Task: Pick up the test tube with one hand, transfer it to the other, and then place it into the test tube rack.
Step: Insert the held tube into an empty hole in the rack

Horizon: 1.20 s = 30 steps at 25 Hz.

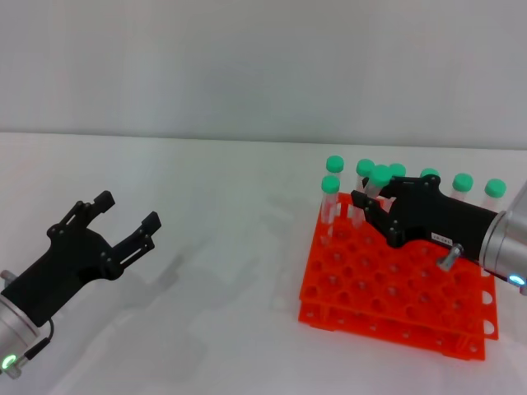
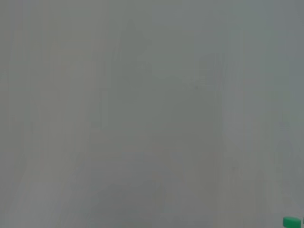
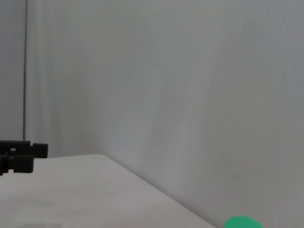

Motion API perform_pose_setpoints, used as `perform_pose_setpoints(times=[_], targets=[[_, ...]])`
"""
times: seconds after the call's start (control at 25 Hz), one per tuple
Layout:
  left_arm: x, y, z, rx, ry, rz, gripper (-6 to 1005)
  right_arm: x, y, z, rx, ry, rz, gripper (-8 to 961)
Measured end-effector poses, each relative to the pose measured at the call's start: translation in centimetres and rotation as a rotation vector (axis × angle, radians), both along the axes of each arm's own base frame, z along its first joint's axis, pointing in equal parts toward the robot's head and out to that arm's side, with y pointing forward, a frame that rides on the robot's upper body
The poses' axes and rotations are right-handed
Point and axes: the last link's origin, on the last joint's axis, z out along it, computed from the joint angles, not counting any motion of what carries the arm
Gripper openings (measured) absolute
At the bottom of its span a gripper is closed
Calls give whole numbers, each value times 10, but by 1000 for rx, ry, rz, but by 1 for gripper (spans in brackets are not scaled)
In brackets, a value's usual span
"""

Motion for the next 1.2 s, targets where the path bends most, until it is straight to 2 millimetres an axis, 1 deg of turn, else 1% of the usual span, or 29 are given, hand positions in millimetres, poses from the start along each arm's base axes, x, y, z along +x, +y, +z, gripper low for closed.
perform_pose_setpoints(times=[0.4,0.96,1.2], targets=[[1,4,2,6,12,-6,877,-2,6,-12,17,-74,-16,202],[3,9,3,13,16,-7,876,-1,12,-13,25,-100,-31,203],[4,9,3,11,15,-9,876,-2,14,-18,8,-117,-26,203]])
